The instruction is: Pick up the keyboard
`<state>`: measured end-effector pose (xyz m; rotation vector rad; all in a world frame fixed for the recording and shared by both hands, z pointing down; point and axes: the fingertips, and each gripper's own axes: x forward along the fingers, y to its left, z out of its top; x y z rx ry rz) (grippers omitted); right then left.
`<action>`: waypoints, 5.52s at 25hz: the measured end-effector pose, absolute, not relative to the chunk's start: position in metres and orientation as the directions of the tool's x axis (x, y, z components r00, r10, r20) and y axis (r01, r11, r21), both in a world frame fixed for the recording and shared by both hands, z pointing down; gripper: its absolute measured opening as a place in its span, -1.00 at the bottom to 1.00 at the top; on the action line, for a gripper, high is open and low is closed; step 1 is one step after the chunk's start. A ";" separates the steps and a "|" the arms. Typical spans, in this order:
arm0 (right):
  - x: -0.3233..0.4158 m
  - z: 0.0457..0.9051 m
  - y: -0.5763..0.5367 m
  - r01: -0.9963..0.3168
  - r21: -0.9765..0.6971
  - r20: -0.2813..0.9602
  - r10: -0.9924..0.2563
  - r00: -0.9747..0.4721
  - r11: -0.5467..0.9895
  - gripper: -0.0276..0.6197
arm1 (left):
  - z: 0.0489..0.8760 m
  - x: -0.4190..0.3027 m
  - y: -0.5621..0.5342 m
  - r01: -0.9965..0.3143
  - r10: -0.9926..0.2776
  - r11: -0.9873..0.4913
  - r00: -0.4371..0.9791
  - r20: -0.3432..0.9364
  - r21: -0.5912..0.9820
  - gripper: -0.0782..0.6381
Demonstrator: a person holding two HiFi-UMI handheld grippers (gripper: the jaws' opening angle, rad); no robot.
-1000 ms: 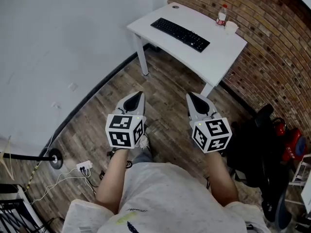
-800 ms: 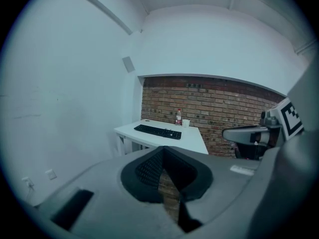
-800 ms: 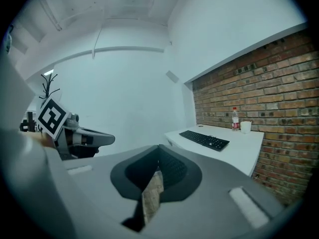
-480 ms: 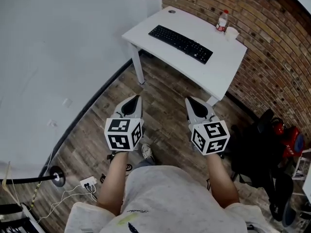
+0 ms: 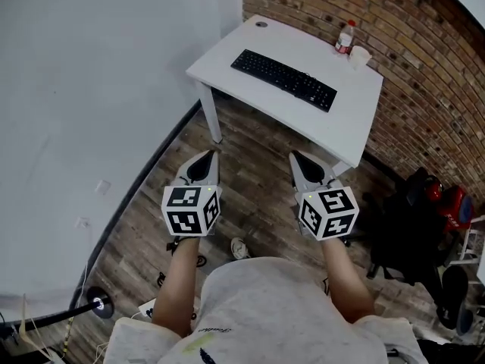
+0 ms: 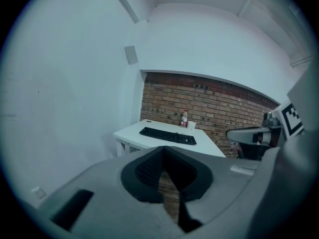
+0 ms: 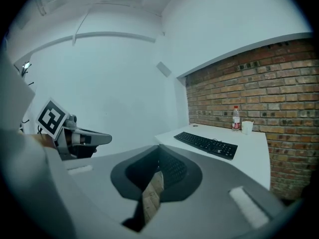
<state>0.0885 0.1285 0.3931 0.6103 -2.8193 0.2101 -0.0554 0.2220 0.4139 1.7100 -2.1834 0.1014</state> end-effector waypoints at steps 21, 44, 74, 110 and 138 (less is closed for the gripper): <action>0.000 0.402 0.106 -0.468 -0.055 0.283 -0.436 -0.854 0.882 -0.90 | 0.428 -0.149 0.196 -0.960 -0.932 0.216 -0.149 0.331 0.177 -0.80; -0.050 0.430 -0.112 -0.567 -0.090 0.346 -0.508 -0.789 0.819 -0.90 | 0.444 -0.232 -0.032 -0.974 -0.924 0.145 -0.069 0.377 0.176 -0.80; 0.004 0.504 -0.295 -0.779 -0.172 0.460 -0.650 -0.605 0.603 -0.55 | 0.507 -0.281 -0.235 -0.981 -0.841 0.066 0.044 0.540 0.181 -0.23; 0.029 0.577 -0.370 -0.953 -0.221 0.679 -0.669 -0.302 0.205 0.28 | 0.584 -0.333 -0.326 -0.959 -0.647 -0.073 0.253 0.719 0.273 0.46; 0.034 0.587 -0.371 -0.920 -0.337 0.660 -0.646 -0.383 0.201 0.23 | 0.590 -0.325 -0.330 -0.952 -0.638 -0.056 0.267 0.722 0.302 0.31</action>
